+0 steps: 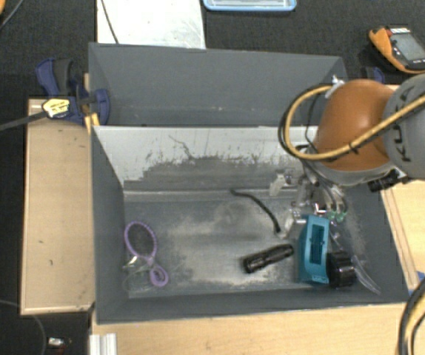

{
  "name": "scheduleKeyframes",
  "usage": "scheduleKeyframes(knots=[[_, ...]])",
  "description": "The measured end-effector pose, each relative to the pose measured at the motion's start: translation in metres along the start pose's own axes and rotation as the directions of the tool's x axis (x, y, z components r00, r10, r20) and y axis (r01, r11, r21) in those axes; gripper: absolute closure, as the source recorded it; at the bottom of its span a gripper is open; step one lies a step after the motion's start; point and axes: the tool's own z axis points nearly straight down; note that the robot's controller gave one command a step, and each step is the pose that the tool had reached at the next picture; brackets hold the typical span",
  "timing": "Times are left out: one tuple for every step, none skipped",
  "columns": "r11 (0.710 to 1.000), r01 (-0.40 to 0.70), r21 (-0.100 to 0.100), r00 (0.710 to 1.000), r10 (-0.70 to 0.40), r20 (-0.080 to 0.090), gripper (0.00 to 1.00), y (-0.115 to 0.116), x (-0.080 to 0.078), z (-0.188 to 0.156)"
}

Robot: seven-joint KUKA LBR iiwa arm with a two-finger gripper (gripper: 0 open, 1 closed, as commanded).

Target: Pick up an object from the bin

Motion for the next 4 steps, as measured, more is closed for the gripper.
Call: scheduleKeyframes(knots=[[0.935,0.355,-0.002,0.935,-0.355,-0.002,0.00,0.004,0.037,-0.008],[0.935,0.355,-0.002,0.935,-0.355,-0.002,0.00,0.004,0.051,0.008],[0.818,0.575,-0.002,0.818,-0.575,-0.001,0.00,0.012,0.059,0.010],[0.859,0.513,-0.002,0.859,-0.513,-0.001,0.00,0.011,0.060,0.068]])
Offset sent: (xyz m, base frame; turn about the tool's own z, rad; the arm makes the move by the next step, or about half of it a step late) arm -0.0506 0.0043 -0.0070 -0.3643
